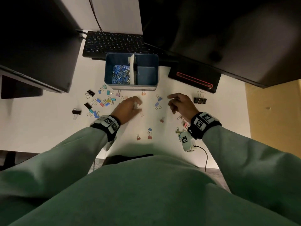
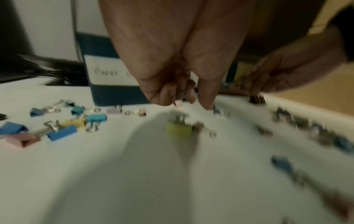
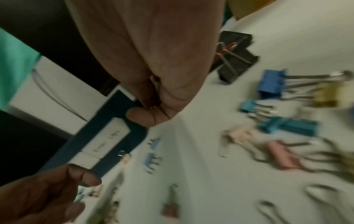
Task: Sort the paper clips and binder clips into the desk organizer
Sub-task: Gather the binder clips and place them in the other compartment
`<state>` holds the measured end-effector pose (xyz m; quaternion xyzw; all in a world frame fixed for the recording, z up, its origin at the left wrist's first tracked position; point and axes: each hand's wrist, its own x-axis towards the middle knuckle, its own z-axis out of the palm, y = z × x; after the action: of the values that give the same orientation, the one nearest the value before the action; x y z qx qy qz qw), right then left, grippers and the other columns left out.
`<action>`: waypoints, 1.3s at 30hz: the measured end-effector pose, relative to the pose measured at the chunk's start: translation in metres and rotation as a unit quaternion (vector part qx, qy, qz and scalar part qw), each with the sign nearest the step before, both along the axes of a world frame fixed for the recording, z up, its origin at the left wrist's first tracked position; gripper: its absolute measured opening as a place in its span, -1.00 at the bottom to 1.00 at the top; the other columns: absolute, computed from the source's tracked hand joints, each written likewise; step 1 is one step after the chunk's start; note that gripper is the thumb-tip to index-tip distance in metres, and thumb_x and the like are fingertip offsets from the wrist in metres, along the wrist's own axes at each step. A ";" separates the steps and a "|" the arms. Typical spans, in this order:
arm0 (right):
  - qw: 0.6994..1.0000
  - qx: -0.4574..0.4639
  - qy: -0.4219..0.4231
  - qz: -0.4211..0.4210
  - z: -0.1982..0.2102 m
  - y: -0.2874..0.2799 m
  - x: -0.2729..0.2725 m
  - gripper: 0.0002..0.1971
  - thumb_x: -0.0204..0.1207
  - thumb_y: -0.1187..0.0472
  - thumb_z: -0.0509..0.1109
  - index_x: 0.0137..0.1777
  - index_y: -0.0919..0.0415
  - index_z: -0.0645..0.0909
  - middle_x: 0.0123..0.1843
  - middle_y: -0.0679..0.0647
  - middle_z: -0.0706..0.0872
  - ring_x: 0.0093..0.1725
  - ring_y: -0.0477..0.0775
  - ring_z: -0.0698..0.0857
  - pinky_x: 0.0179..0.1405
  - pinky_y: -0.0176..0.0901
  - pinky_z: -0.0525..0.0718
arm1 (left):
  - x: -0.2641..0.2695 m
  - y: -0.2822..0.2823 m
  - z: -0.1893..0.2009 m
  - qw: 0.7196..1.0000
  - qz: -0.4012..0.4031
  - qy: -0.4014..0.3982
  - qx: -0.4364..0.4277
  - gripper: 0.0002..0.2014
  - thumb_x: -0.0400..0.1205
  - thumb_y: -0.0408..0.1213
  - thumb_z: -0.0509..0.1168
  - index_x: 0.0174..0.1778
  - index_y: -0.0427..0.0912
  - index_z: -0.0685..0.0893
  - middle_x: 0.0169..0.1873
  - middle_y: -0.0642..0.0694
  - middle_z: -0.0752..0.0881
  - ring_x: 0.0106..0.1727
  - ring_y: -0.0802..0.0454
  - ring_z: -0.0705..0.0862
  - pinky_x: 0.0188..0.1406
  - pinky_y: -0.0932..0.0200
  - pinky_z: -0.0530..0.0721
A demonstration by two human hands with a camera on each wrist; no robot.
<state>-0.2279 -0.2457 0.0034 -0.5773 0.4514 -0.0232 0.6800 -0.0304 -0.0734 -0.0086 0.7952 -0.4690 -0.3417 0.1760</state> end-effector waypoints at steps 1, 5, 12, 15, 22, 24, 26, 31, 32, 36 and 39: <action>0.999 0.017 -0.027 0.004 0.009 0.001 0.011 -0.75 0.67 0.47 0.11 0.21 0.42 0.57 -0.18 0.21 0.67 -0.29 0.04 0.60 -0.40 -0.17 0.61 | 0.005 -0.001 0.011 0.999 0.035 0.012 -0.024 -0.86 0.66 -0.23 0.31 0.10 -0.09 0.57 -0.26 0.01 0.65 -0.32 0.15 0.58 -0.29 0.36 0.48; 0.994 0.018 -0.099 0.049 0.053 0.008 0.086 -0.81 0.67 0.42 0.19 0.12 0.38 0.62 -0.22 0.15 0.64 -0.31 0.00 0.61 -0.41 -0.26 0.61 | 0.050 -0.016 0.051 0.976 0.184 0.034 -0.115 -0.94 0.69 -0.39 0.18 0.00 -0.17 0.54 -0.16 -0.01 0.64 -0.23 0.18 0.62 -0.27 0.57 0.54; 0.988 -0.076 0.017 0.135 0.056 0.022 0.220 -0.76 0.68 0.45 0.06 0.08 0.46 0.58 -0.26 0.28 0.73 -0.29 0.13 0.77 -0.30 -0.15 0.78 | 0.103 -0.049 0.058 0.979 0.197 0.047 -0.036 -0.68 0.62 -0.42 0.13 0.30 -0.32 0.36 0.11 -0.38 0.68 0.11 -0.30 0.68 0.16 -0.10 0.61; 0.934 -0.236 0.111 0.245 0.042 0.028 0.216 -0.69 0.64 0.38 0.15 0.32 0.37 0.55 0.16 0.27 0.68 0.13 0.25 0.66 0.22 0.07 0.63 | 0.092 -0.039 0.060 0.982 0.180 0.016 -0.053 -0.56 0.63 -0.49 0.11 0.46 -0.30 0.28 0.28 -0.40 0.61 0.23 -0.27 0.62 0.20 0.01 0.52; 0.991 -0.111 -0.068 0.036 0.044 0.009 0.081 -0.73 0.64 0.42 0.16 0.15 0.09 0.58 -0.08 0.12 0.76 -0.21 0.10 0.77 -0.25 -0.01 0.77 | -0.016 0.010 0.027 0.995 -0.054 0.027 -0.081 -0.79 0.62 -0.28 0.33 0.16 -0.07 0.59 0.01 -0.07 0.56 -0.12 0.06 0.59 -0.04 0.16 0.59; 0.974 -0.215 0.044 0.054 0.037 -0.003 0.018 -0.79 0.63 0.35 0.20 0.10 0.11 0.61 -0.09 0.13 0.77 -0.28 0.03 0.73 -0.34 -0.12 0.69 | -0.044 0.024 0.005 0.972 -0.233 0.022 0.024 -0.71 0.58 -0.08 0.39 0.18 -0.04 0.58 0.06 -0.09 0.53 -0.02 -0.02 0.58 0.04 0.10 0.57; 0.920 -0.330 0.176 0.116 0.021 -0.011 -0.041 -0.86 0.59 0.26 0.32 0.11 0.16 0.61 0.02 0.16 0.72 -0.18 0.09 0.71 -0.16 -0.06 0.71 | -0.053 0.032 -0.013 0.948 -0.313 -0.029 0.050 -0.71 0.57 -0.11 0.39 0.17 -0.10 0.60 0.08 -0.15 0.53 0.08 -0.11 0.56 0.08 0.08 0.55; 0.871 -0.320 0.335 0.161 -0.008 -0.011 -0.121 -0.42 0.47 0.00 0.51 0.37 0.22 0.38 0.28 0.30 0.39 0.03 0.38 0.66 0.00 0.12 0.66 | -0.051 0.023 -0.017 0.969 -0.236 -0.069 -0.005 -0.75 0.56 -0.25 0.34 0.15 -0.13 0.56 0.08 -0.15 0.48 0.09 -0.09 0.51 0.06 -0.06 0.65; 0.877 -0.298 0.339 0.162 -0.013 -0.007 -0.124 -0.34 0.43 -0.01 0.55 0.40 0.24 0.35 0.30 0.31 0.37 0.04 0.40 0.66 0.05 0.13 0.67 | -0.057 0.016 -0.016 0.969 -0.232 -0.077 -0.027 -0.73 0.57 -0.23 0.33 0.18 -0.13 0.56 0.10 -0.15 0.48 0.12 -0.10 0.50 0.12 -0.06 0.61; 0.892 -0.302 0.298 0.156 -0.027 0.007 -0.116 -0.41 0.46 0.09 0.54 0.38 0.25 0.35 0.28 0.31 0.37 -0.01 0.39 0.68 -0.04 0.06 0.72 | -0.105 -0.022 -0.016 0.943 -0.309 -0.114 -0.046 -0.49 0.62 -0.11 0.27 0.52 0.02 0.40 0.39 -0.16 0.42 0.35 -0.12 0.44 0.37 -0.06 0.48; 0.898 -0.297 0.300 0.126 -0.030 0.008 -0.109 -0.57 0.55 0.22 0.42 0.34 0.28 0.36 0.28 0.32 0.38 -0.04 0.45 0.68 -0.10 0.06 0.65 | -0.135 -0.038 -0.026 0.910 -0.379 -0.159 -0.052 -0.40 0.61 -0.11 0.30 0.59 0.09 0.32 0.61 -0.16 0.23 0.55 -0.19 0.28 0.49 -0.18 0.39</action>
<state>-0.3370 -0.2374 -0.0266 -0.7839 0.5297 0.1036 0.3069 -0.1658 -0.1109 -0.0348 0.5911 -0.7739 -0.2272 -0.0024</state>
